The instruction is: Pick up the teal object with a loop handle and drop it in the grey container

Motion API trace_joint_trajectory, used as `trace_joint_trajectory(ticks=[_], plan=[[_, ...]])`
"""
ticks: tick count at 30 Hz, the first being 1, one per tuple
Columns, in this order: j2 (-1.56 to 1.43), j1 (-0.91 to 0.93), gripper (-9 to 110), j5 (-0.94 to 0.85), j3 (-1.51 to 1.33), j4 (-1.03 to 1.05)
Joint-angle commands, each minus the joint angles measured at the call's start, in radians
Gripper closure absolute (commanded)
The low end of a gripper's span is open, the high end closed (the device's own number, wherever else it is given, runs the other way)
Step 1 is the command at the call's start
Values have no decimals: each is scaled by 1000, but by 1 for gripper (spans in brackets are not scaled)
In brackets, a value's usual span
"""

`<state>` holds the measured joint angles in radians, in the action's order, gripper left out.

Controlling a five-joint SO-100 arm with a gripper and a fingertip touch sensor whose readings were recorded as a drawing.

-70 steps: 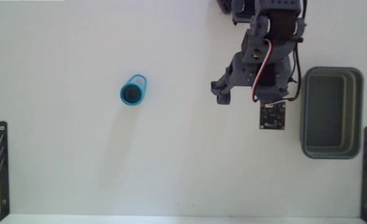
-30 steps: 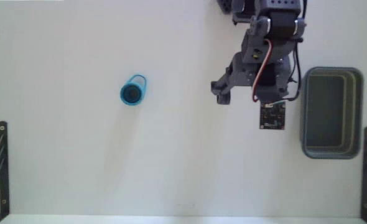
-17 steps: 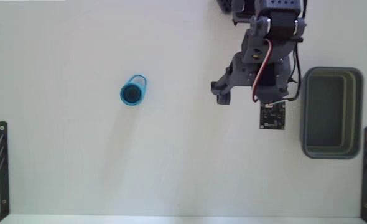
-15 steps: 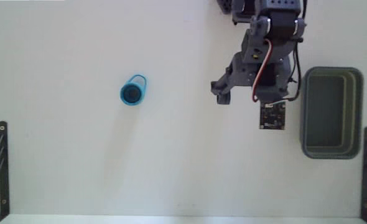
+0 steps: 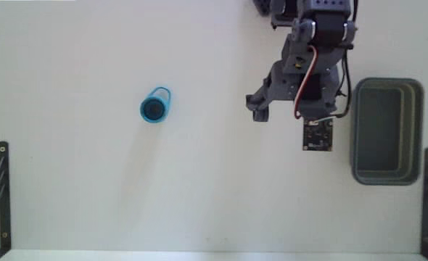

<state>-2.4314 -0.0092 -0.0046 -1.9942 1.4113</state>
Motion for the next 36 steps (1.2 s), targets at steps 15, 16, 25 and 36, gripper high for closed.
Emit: trace_joint_trajectory(ticks=[15,16,25,36], plan=[[-49,9,-9,5,-5,19],[-49,9,-9,5,-5,19],[-49,42,-9,5,-5,19],[-49,201,-9,5,-5,19]])
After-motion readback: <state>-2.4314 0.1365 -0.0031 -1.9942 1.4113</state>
